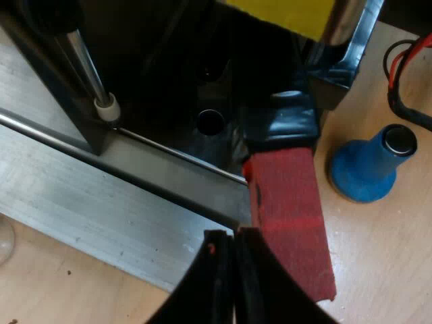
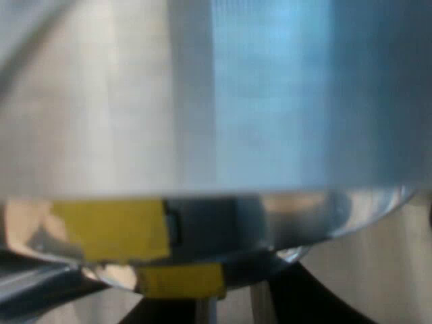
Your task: Put the handle in the coffee machine
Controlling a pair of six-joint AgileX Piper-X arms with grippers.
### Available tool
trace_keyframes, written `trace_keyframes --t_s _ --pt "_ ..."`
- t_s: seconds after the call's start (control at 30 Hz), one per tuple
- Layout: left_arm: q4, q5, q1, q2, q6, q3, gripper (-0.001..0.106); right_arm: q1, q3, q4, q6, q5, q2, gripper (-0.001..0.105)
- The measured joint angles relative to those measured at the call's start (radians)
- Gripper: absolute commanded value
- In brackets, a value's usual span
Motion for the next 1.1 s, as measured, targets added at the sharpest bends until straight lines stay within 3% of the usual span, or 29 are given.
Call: trace_keyframes --t_s 0.23,0.47,0.83,0.9,1.1 --pt "0.031 0.000 -0.004 0.000 0.000 0.000 0.001 0.000 0.000 0.000 0.000 0.002 0.000 0.020" --pt "0.056 -0.037 -0.088 0.000 -0.028 0.026 0.001 0.005 -0.001 0.000 0.000 0.002 0.000 0.020" --pt "0.063 -0.068 -0.128 -0.016 -0.210 0.029 0.001 0.007 -0.001 0.000 0.000 0.001 0.000 0.020" --pt "0.063 -0.068 -0.128 -0.017 -0.282 0.032 0.001 0.010 -0.001 0.000 0.000 0.002 0.000 0.020" --pt "0.075 -0.068 -0.128 -0.017 -0.334 0.065 0.001 0.016 -0.002 0.000 -0.005 0.011 0.000 0.020"
